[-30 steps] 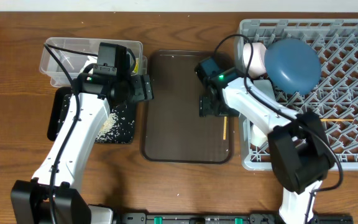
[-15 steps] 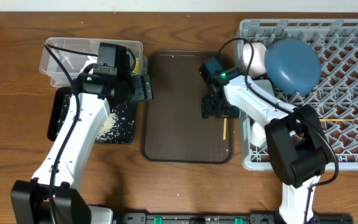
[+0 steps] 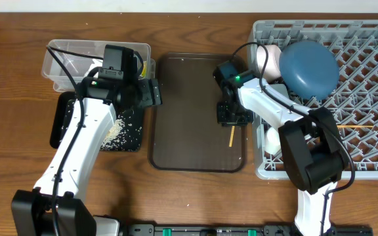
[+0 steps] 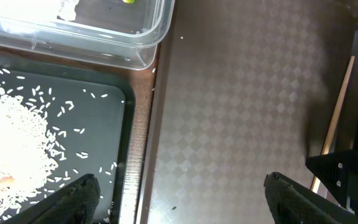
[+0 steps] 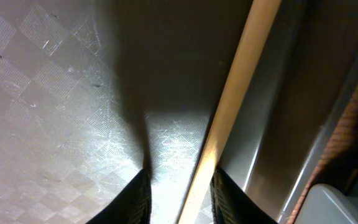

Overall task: Sort waste into correct bins and load items into the dishwasher rack
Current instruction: 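Grasp the second wooden chopstick on the tray with right gripper, then carry the second chopstick into the rack and lay it down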

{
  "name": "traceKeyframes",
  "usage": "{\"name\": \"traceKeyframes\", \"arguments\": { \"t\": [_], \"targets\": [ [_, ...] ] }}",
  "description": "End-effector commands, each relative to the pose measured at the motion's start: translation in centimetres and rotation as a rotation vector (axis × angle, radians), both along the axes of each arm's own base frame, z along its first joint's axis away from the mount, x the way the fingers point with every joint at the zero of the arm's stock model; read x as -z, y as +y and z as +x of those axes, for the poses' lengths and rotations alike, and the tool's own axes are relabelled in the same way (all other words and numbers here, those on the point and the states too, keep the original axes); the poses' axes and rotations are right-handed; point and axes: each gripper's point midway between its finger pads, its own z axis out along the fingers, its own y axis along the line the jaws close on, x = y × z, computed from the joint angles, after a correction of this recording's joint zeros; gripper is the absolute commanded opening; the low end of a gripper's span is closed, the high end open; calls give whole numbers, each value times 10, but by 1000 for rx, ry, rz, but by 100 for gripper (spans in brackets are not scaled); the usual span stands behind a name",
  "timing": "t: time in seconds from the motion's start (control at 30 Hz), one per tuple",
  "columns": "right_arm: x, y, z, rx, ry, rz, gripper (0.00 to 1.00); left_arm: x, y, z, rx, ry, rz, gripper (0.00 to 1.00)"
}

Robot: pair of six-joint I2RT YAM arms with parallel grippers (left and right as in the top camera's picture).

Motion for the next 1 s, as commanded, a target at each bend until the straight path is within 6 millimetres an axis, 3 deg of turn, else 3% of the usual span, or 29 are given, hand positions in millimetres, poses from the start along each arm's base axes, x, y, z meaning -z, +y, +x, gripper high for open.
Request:
{"name": "traceKeyframes", "arguments": {
  "t": [0.0,0.17,0.37,0.5,0.63,0.77,0.87,0.97],
  "targets": [
    [8,2,-2,-15,25,14,26,-5,3,0,-4,-17,11,88],
    [7,6,-2,-53,27,38,1,-5,3,0,-4,-17,11,88],
    [1,8,3,-72,16,43,1,-5,3,0,-4,-17,11,88],
    [-19,14,14,-118,-14,56,1,-5,3,0,-4,-17,11,88],
    [-65,20,29,-132,-66,78,1,-5,3,0,-4,-17,11,88],
    [-127,15,44,-105,-148,110,1,-5,3,0,-4,-17,11,88],
    [-165,-5,55,-45,-219,126,1,-5,3,0,-4,-17,11,88],
    [-193,-40,64,102,-279,133,1,-5,3,0,-4,-17,11,88]
  ]
}}
